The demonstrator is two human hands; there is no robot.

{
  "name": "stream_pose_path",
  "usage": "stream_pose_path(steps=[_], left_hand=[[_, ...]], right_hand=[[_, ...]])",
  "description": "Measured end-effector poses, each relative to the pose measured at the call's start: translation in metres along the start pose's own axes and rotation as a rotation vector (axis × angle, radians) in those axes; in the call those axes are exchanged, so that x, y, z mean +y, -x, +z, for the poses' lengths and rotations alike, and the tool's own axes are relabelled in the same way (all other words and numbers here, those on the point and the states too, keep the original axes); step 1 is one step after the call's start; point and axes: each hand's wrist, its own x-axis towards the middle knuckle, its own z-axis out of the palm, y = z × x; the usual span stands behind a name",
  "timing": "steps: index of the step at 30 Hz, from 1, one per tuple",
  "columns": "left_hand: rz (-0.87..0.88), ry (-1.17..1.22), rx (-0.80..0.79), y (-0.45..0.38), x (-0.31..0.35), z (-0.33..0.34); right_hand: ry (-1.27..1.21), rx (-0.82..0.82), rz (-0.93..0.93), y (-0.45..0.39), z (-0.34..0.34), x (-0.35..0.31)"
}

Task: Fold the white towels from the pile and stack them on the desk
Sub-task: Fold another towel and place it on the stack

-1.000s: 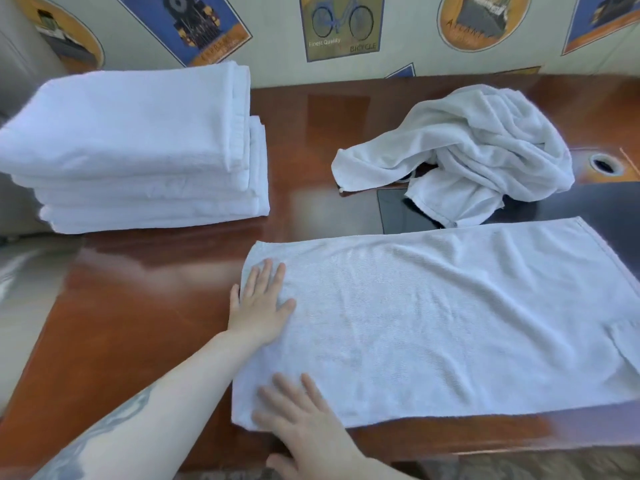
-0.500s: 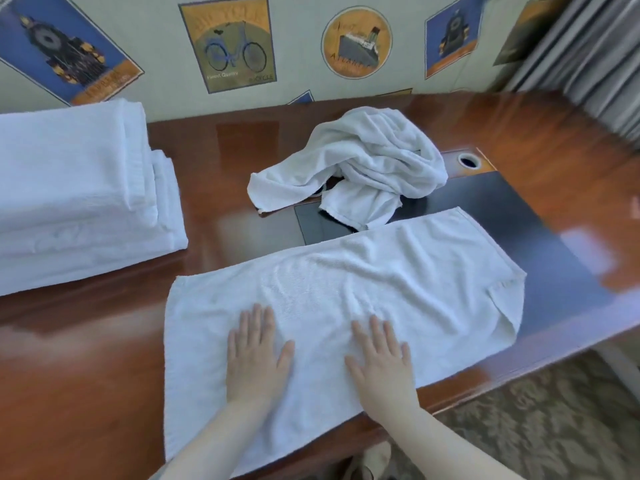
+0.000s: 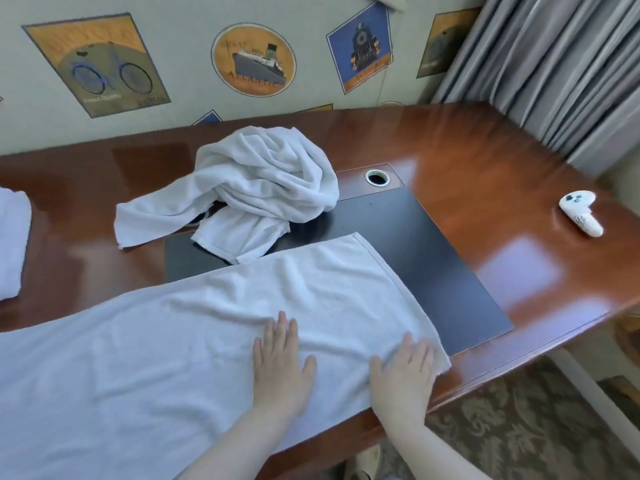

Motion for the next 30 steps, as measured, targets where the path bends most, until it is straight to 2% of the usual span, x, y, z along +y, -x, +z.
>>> stream_pose_path(steps=[2,6,8,10,13,15,18,20,24,29,30], left_hand=[[0.029,-0.025,0.020,-0.015,0.037,0.020],[0.029,-0.184,0.002,-0.029,0.093,0.042],[0.015,-0.215,0.018,-0.022,0.103,0.041],[0.028,-0.192,0.023,-0.013,0.110,0.046],[0.037,-0.217,-0.022,-0.010,0.118,0.056],[0.069,-0.267,-0.067,-0.010,0.126,0.062],[0.085,-0.271,-0.116,-0.015,0.138,0.063],[0.085,-0.286,-0.063,-0.024,0.140,0.061],[0.051,-0.283,-0.020,-0.049,0.126,0.054],[0.142,-0.336,-0.044,-0.068,0.130,0.065],[0.157,-0.323,-0.027,-0.068,0.135,0.064]], right_hand=[[-0.120,0.032,-0.013,-0.007,-0.007,0.020],[0.008,-0.165,-0.552,-0.053,-0.016,0.020],[0.083,-0.249,-0.647,-0.079,-0.017,0.012],[0.166,-0.310,-0.663,-0.096,-0.016,0.021],[0.260,-0.226,-0.523,-0.098,-0.017,0.051],[0.204,-0.183,-0.436,-0.094,-0.020,0.053],[-0.004,-0.189,-0.585,-0.123,-0.023,0.007],[0.022,-0.256,-0.710,-0.161,-0.019,-0.028],[0.195,-0.314,-0.763,-0.213,0.001,-0.038],[0.208,-0.300,-0.768,-0.241,-0.016,-0.030],[0.184,-0.248,-0.764,-0.237,-0.024,-0.028]])
